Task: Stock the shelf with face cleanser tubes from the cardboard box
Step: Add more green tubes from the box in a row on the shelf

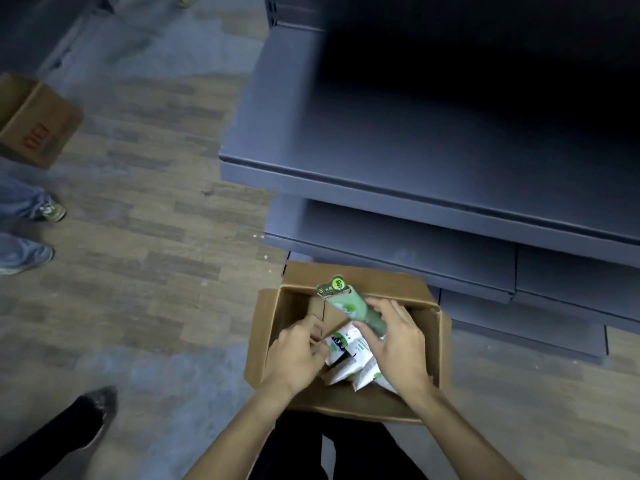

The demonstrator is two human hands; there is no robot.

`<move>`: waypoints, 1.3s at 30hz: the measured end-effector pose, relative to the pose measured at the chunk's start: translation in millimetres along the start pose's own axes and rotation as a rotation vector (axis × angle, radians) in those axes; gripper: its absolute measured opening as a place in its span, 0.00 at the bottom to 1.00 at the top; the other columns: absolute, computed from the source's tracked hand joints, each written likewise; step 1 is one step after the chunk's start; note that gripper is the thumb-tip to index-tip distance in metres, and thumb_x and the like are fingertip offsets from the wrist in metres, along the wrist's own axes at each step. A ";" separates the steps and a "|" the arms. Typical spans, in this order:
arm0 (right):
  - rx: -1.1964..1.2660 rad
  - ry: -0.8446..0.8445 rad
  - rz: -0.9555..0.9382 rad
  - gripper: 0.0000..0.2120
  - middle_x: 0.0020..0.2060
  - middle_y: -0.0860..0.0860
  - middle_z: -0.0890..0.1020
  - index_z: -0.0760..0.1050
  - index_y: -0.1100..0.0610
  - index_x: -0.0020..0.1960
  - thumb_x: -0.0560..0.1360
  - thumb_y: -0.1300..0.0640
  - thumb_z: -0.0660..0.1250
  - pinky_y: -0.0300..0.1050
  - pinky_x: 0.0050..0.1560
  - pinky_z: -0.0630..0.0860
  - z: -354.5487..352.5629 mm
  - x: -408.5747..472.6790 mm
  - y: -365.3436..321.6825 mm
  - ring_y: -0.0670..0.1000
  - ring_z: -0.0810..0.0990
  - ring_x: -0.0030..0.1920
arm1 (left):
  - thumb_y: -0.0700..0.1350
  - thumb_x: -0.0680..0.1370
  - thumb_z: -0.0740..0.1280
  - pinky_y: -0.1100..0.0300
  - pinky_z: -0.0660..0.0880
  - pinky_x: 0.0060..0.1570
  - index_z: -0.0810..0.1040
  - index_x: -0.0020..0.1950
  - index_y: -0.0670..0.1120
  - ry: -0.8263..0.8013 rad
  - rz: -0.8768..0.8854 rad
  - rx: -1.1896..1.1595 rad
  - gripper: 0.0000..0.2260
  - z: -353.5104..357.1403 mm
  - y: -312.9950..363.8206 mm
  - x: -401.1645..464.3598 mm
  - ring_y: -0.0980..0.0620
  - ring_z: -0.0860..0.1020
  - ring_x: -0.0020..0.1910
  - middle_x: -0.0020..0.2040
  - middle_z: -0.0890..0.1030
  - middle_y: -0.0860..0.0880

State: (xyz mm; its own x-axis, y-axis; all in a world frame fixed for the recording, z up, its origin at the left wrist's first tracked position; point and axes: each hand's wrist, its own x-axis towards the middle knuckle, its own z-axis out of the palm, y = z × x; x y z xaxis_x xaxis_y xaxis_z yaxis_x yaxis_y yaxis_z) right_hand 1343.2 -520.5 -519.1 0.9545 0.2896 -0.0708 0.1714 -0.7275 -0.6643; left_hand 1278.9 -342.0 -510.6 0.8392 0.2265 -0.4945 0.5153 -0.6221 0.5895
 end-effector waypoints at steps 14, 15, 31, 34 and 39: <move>0.311 0.193 0.039 0.19 0.50 0.33 0.78 0.77 0.46 0.58 0.70 0.51 0.78 0.30 0.52 0.75 -79.9 4.1 -77.3 0.34 0.78 0.51 | 0.49 0.73 0.68 0.58 0.78 0.49 0.76 0.51 0.55 0.258 0.319 -0.111 0.08 -80.0 76.5 -2.8 0.63 0.81 0.42 0.42 0.82 0.59; 0.325 0.202 0.026 0.19 0.51 0.36 0.78 0.77 0.46 0.58 0.70 0.51 0.78 0.34 0.54 0.76 -84.1 4.8 -80.0 0.36 0.79 0.52 | 0.48 0.73 0.68 0.58 0.78 0.49 0.76 0.52 0.55 0.267 0.335 -0.117 0.09 -83.3 80.7 -4.7 0.63 0.81 0.42 0.42 0.83 0.59; 0.498 0.465 -0.409 0.17 0.49 0.36 0.83 0.77 0.45 0.57 0.70 0.53 0.77 0.28 0.48 0.76 -253.1 50.7 -222.4 0.38 0.81 0.52 | 0.49 0.74 0.67 0.57 0.80 0.45 0.77 0.53 0.56 0.580 0.883 -0.150 0.09 -249.1 248.7 -63.4 0.60 0.81 0.42 0.43 0.82 0.59; 0.510 0.516 -0.465 0.16 0.48 0.37 0.83 0.78 0.46 0.55 0.70 0.53 0.78 0.33 0.48 0.79 -291.1 66.1 -255.3 0.38 0.82 0.51 | 0.50 0.73 0.66 0.53 0.81 0.42 0.76 0.53 0.56 0.646 0.964 -0.116 0.09 -286.0 284.1 -75.1 0.59 0.81 0.40 0.42 0.82 0.59; 0.517 0.574 -0.503 0.16 0.46 0.38 0.84 0.78 0.47 0.54 0.70 0.54 0.78 0.31 0.44 0.79 -330.6 88.9 -276.8 0.38 0.82 0.50 | 0.52 0.72 0.64 0.50 0.80 0.43 0.75 0.55 0.56 0.709 0.991 -0.073 0.12 -321.6 312.2 -80.8 0.57 0.81 0.42 0.43 0.80 0.58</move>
State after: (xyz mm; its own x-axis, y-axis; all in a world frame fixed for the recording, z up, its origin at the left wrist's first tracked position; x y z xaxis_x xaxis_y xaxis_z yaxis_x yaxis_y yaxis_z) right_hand 1461.2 -499.0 -95.5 0.7954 0.0425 0.6046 0.6004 -0.1916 -0.7764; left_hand 1428.0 -313.5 -81.2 0.7713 0.0510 0.6344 -0.4124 -0.7191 0.5593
